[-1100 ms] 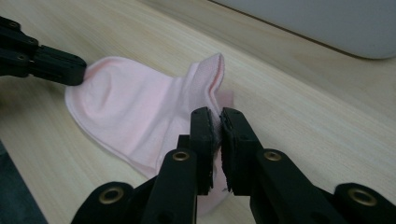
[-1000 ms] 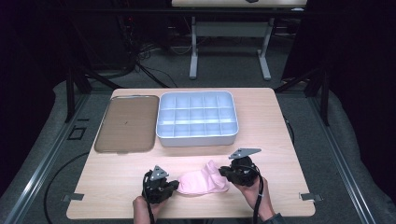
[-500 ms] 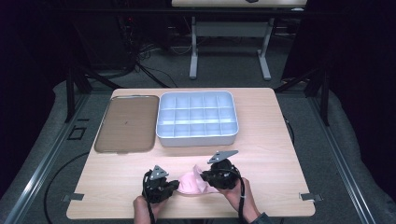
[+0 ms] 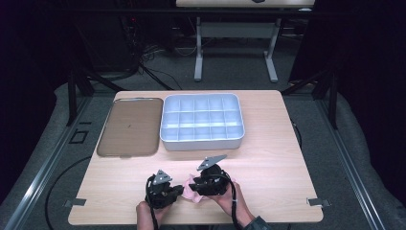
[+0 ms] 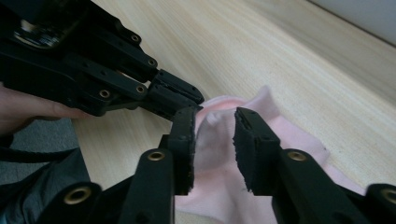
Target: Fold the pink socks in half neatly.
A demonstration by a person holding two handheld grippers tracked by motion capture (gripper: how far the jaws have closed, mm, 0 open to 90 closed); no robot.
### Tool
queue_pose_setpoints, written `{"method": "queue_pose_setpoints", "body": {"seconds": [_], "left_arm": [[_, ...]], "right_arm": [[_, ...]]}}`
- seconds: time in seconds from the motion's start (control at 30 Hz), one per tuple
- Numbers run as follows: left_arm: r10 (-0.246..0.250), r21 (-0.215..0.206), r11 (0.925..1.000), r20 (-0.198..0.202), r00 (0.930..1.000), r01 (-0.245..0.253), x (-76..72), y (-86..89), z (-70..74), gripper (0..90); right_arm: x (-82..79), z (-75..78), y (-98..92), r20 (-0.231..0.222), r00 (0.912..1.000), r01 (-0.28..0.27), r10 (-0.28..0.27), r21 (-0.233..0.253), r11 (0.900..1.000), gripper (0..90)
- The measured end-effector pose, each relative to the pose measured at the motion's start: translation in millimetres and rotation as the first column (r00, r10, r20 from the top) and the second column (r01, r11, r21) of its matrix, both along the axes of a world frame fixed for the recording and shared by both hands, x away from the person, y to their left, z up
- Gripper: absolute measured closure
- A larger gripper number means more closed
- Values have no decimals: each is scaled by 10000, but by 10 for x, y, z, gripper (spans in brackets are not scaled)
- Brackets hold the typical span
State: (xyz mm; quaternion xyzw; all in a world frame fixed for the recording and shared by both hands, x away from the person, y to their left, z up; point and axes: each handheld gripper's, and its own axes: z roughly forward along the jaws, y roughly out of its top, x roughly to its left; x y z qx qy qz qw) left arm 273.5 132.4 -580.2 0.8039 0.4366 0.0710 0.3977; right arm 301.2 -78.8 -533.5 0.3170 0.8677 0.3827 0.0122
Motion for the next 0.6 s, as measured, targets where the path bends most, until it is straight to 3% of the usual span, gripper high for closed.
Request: {"method": "queue_pose_setpoints", "body": {"seconds": [0.1,0.2,0.27,0.33,0.43,0.6], "left_arm": [[-17,-12,10000,13,10000,17,-2,3,-7,836],[31,-72,10000,-5,10000,-31,-2,9,-15,835],[20,-77,10000,32,10000,-20,-2,14,-17,834],[33,-125,9999,28,10000,-33,-5,16,-21,833],[14,-169,9999,25,10000,-14,-4,20,-26,834],[-2,-147,9999,27,10000,3,-6,16,-26,839]], "right_arm": [[5,43,-117,44,9998,181,-182,246,9995,609],[28,47,-210,60,9991,416,-416,86,9991,611],[48,21,-257,79,9980,636,-633,-505,9967,614],[62,-34,-278,9,9974,715,-716,-701,9950,617],[48,-114,-252,42,9972,747,-747,-1018,9920,628],[5,-188,-127,53,9995,327,-323,-1212,9921,653]]}}
